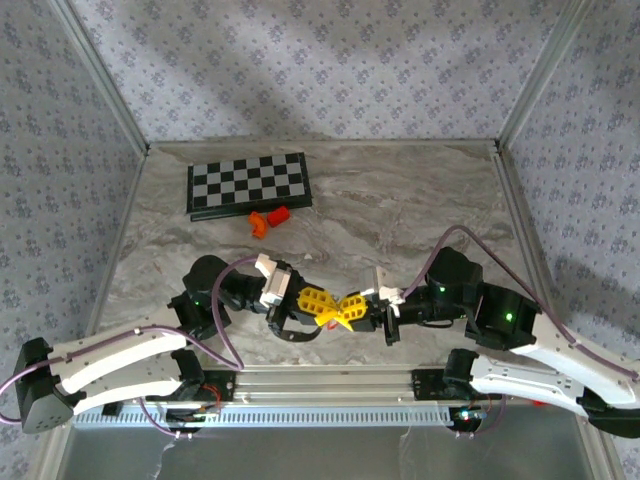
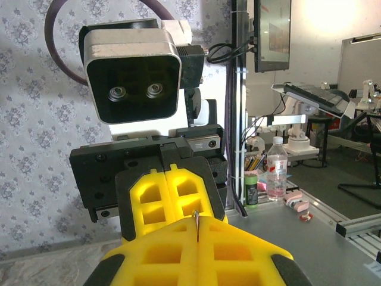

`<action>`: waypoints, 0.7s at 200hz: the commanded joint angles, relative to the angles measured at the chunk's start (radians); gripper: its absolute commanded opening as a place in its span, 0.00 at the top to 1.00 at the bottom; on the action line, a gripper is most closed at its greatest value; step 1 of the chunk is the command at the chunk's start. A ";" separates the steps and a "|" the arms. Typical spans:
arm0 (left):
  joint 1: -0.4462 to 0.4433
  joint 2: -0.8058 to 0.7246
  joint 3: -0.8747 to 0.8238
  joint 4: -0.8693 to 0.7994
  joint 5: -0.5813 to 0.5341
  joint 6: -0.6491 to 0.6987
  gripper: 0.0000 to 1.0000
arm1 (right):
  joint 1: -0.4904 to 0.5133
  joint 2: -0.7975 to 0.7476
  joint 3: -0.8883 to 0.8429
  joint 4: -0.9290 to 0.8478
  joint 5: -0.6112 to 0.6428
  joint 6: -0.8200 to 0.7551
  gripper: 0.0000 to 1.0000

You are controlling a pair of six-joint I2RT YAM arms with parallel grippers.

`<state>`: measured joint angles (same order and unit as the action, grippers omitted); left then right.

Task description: Put the keys on the keyring

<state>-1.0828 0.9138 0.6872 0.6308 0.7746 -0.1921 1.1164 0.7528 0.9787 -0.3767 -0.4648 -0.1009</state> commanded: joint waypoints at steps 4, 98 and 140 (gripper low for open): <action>-0.026 0.003 0.046 0.029 0.053 0.018 1.00 | -0.020 0.020 0.019 0.034 0.028 0.000 1.00; -0.028 -0.055 0.020 -0.069 -0.130 0.099 1.00 | -0.009 -0.071 -0.031 0.095 0.116 -0.001 0.72; -0.029 -0.052 0.009 -0.068 -0.158 0.107 1.00 | 0.003 -0.120 -0.088 0.179 0.188 -0.012 0.72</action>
<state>-1.1019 0.8715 0.6876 0.5549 0.6453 -0.1123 1.1099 0.6548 0.9165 -0.2840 -0.3466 -0.1013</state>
